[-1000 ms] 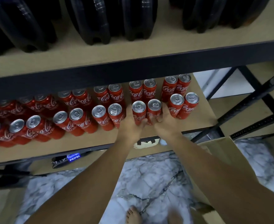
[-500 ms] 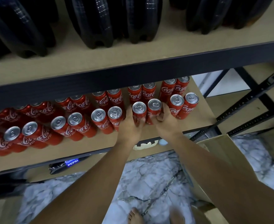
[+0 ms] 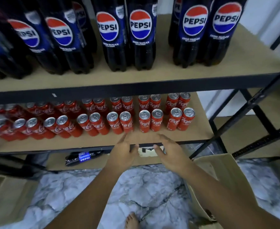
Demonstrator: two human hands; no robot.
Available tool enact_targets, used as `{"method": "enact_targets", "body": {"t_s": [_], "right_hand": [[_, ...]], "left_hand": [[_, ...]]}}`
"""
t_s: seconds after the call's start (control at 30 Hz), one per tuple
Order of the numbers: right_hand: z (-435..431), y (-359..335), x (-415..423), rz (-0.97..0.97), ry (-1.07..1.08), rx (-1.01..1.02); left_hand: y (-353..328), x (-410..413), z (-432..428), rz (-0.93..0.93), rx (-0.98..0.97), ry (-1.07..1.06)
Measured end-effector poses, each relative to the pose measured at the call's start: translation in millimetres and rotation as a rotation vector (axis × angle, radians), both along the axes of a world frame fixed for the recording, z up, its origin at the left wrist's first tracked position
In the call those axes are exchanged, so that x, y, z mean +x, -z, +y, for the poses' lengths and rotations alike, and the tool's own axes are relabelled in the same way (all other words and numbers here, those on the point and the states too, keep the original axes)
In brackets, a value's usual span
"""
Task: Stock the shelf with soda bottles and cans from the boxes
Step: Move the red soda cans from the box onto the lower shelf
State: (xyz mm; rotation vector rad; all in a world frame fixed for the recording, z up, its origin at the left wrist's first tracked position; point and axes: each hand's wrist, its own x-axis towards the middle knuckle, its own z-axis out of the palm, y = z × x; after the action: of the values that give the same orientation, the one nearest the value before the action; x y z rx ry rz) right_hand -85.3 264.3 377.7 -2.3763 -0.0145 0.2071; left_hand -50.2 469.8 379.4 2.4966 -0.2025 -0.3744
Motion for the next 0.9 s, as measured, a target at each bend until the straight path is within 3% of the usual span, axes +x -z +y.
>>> {"method": "enact_targets", "body": {"t_s": [0.17,0.43,0.9], "right_hand": [[7.9,-33.8,-29.4,-0.016,-0.193,-0.060],[39.7,-74.6,-51.2,-0.060,-0.318,-0.097],[92.4,-63.6,-17.6,0.018,-0.099,-0.036]], "left_hand": [[-29.2,-51.4,22.9,0.050,0.053,-0.060],[-58.0,-90.3,41.5,-0.015,0.091,-0.111],[-53.8,-16.8,90.6,-0.098,0.150,0.072]]}}
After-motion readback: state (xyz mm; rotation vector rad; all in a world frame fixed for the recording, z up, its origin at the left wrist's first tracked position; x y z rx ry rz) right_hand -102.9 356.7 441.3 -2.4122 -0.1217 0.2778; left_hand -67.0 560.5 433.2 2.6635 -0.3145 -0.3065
